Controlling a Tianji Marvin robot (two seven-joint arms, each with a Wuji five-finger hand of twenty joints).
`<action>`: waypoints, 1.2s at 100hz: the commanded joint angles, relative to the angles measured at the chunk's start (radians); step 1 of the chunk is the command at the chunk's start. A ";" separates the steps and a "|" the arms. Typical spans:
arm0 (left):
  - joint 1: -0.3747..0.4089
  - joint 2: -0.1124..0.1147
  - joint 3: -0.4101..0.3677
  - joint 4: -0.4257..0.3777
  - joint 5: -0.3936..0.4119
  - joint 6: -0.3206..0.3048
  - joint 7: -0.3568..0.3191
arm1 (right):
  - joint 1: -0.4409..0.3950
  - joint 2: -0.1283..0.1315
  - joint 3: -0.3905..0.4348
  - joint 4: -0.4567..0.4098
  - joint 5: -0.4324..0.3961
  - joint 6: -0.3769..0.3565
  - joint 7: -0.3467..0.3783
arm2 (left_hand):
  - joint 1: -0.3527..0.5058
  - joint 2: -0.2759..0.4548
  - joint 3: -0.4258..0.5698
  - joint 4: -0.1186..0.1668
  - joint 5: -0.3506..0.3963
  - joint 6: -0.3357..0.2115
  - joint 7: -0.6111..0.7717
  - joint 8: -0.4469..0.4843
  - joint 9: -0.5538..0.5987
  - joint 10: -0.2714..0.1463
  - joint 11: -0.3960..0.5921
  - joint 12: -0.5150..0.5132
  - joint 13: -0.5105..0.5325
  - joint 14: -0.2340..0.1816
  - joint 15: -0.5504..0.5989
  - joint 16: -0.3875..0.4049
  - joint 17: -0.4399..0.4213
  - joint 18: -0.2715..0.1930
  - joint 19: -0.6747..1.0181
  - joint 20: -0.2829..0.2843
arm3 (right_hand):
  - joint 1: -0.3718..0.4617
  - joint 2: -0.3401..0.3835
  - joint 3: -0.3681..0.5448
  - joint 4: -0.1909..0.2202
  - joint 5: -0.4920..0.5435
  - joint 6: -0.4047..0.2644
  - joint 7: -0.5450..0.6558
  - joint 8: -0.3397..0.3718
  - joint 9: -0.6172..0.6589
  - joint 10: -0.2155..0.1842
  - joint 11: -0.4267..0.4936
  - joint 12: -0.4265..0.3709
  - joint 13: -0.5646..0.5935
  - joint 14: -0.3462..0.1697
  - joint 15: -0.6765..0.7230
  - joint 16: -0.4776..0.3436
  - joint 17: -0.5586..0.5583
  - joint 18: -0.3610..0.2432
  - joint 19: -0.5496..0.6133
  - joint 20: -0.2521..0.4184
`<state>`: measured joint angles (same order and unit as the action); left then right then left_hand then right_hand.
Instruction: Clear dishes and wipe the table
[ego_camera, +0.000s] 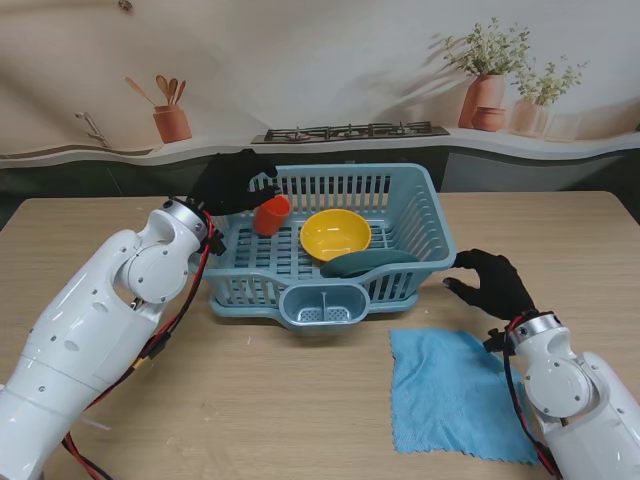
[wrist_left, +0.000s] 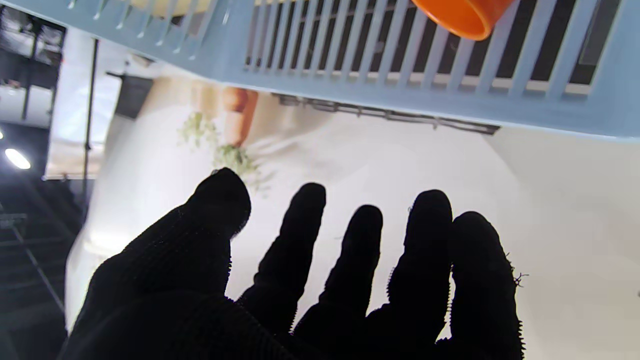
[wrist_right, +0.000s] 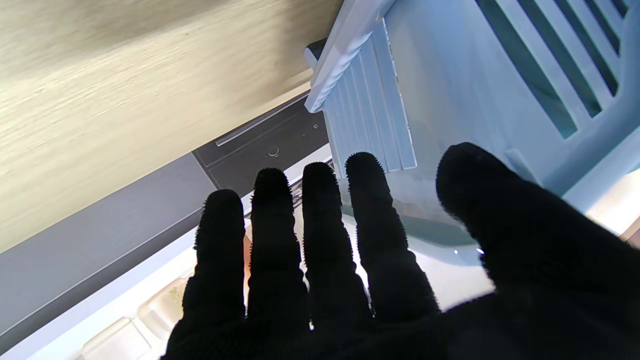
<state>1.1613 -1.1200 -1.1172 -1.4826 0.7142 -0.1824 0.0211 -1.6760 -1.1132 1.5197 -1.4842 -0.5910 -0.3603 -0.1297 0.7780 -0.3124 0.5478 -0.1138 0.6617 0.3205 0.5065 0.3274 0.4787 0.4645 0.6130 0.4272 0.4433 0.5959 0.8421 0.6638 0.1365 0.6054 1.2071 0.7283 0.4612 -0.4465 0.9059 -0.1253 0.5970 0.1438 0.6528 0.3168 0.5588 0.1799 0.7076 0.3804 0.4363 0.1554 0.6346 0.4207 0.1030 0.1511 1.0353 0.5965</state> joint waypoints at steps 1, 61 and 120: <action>0.024 0.014 -0.014 -0.024 0.000 -0.005 -0.002 | 0.001 -0.002 0.002 -0.005 0.000 -0.010 0.010 | -0.002 0.044 -0.018 0.032 0.014 0.005 0.002 -0.001 0.016 -0.003 0.001 0.005 0.014 0.010 0.008 0.012 0.004 0.016 0.015 -0.012 | -0.040 -0.029 -0.008 0.038 0.004 -0.017 -0.008 0.002 -0.034 -0.013 -0.017 -0.014 -0.028 -0.023 -0.021 -0.013 -0.017 -0.022 -0.029 0.015; 0.281 0.025 -0.225 -0.171 0.092 -0.090 0.080 | -0.010 -0.001 0.014 -0.015 0.001 -0.017 0.016 | -0.001 0.060 -0.057 0.035 0.044 0.006 -0.010 -0.009 0.054 0.007 -0.004 0.002 0.042 0.026 0.016 0.017 0.029 0.037 0.024 -0.001 | -0.095 -0.027 -0.024 0.042 0.000 -0.015 -0.027 0.004 -0.040 -0.014 -0.030 -0.012 -0.041 -0.024 -0.029 -0.009 -0.030 -0.023 -0.043 0.021; 0.482 0.010 -0.324 -0.194 0.151 -0.151 0.255 | -0.022 0.001 0.013 -0.030 0.002 0.003 0.030 | -0.009 0.070 -0.088 0.037 0.050 0.002 -0.008 -0.008 0.064 0.001 -0.005 0.003 0.046 0.023 0.021 0.020 0.034 0.031 0.023 0.009 | -0.097 -0.024 -0.028 0.044 -0.003 -0.013 -0.030 0.010 -0.041 -0.014 -0.020 -0.003 -0.042 -0.025 -0.024 -0.003 -0.031 -0.026 -0.052 0.031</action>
<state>1.6274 -1.1044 -1.4367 -1.6766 0.8676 -0.3282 0.2791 -1.6902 -1.1125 1.5330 -1.5065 -0.5845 -0.3589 -0.1160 0.7780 -0.2763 0.4823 -0.1138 0.6863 0.3205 0.5059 0.3240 0.5415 0.4642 0.6140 0.4272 0.4808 0.6010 0.8562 0.6758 0.1747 0.6193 1.2093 0.7282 0.3998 -0.4478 0.8944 -0.1253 0.5970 0.1429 0.6305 0.3169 0.5508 0.1797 0.6840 0.3694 0.4254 0.1552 0.6227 0.4207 0.0892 0.1512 0.9958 0.6086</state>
